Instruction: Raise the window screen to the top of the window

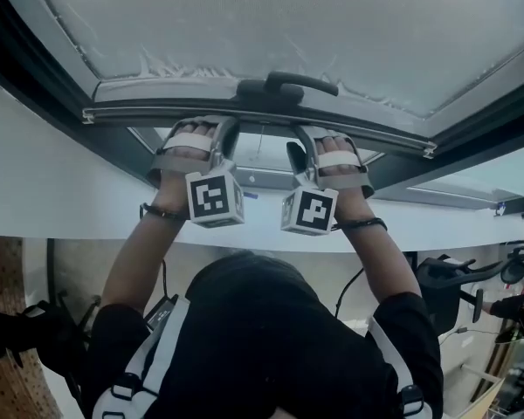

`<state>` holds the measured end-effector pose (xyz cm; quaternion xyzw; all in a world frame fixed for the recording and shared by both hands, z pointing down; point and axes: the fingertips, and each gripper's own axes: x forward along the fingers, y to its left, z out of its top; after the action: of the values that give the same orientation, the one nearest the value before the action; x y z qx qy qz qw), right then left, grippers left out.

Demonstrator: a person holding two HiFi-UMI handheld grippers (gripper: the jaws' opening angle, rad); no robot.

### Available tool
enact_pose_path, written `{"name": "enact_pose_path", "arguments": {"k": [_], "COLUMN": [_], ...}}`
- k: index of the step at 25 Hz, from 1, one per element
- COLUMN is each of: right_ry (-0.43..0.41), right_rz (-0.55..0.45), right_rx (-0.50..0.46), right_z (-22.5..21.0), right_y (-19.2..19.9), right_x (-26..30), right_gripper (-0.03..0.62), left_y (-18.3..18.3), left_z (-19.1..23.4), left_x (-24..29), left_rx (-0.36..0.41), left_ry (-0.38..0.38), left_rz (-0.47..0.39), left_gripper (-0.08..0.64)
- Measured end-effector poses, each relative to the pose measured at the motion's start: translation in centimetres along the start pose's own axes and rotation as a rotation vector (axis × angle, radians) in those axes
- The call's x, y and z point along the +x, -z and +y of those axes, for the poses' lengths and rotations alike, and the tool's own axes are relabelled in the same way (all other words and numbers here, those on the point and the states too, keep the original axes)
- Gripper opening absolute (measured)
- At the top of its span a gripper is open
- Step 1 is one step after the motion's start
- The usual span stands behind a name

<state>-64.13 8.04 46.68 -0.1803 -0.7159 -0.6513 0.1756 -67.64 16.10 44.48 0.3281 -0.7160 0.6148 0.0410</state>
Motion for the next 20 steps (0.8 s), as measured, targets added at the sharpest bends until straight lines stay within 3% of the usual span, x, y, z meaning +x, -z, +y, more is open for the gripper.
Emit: {"name": "enact_pose_path", "arguments": {"k": [3, 7, 11, 15, 17, 20], "right_ry": [-0.019, 0.013, 0.077, 0.049, 0.103, 0.156], "right_rz": [-0.002, -0.012, -0.032, -0.013, -0.011, -0.022], "right_rx": [0.046, 0.076, 0.13, 0.098, 0.07, 0.111], "right_z": [0.2, -0.7, -4.0, -5.8, -6.4, -7.9], "right_y": [-0.1, 0.4, 0.2, 0.2, 0.2, 0.1], "right_x": [-0.1, 0.1, -1.2, -1.7, -2.1, -2.8], "right_gripper": [0.185, 0.174, 0.175, 0.125, 0.144, 0.138], "left_y": [0.0, -0.4, -1.1, -1.4, -1.8, -2.1], "left_z": [-0.2, 0.3, 3.4, 4.6, 5.3, 6.8], "left_x": [0.0, -0.2, -1.5, -1.8, -2.1, -2.7], "left_rx": [-0.01, -0.067, -0.1, -0.029, 0.004, 0.004], "left_ry": [-0.017, 0.039, -0.011, 0.005, -0.035, -0.05], "left_rz": [-0.001, -0.022, -0.071, -0.025, -0.019, -0.026], "left_gripper": [0.04, 0.046, 0.058, 0.052, 0.054, 0.032]}}
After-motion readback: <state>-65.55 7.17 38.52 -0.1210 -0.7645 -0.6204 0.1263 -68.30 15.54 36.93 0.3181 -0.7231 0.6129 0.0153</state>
